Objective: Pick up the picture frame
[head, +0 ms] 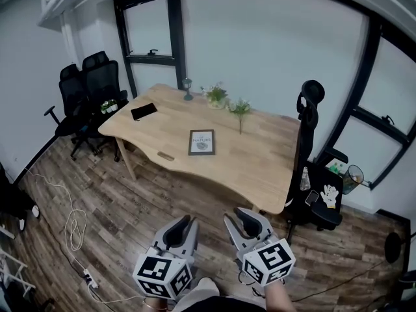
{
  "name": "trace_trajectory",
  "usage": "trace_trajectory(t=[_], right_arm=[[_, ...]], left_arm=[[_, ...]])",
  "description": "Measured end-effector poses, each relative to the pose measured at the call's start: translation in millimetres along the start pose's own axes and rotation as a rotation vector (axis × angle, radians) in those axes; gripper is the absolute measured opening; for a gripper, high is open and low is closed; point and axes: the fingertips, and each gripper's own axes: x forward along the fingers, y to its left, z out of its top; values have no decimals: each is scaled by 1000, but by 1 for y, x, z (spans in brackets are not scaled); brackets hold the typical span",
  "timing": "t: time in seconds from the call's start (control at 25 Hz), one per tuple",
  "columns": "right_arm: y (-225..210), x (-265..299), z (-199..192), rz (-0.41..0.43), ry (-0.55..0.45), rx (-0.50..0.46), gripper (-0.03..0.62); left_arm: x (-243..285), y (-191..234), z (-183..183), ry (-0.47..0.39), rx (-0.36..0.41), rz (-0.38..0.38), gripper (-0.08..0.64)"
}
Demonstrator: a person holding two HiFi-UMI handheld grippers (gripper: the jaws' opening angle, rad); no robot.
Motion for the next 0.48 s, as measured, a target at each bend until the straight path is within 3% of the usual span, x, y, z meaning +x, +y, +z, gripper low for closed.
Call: trace_trajectory(t=[0.48], right_arm=[[10,36,-5,-27,42,12,140]], left_arm=[[3,38,6,32,-4,-62,123]])
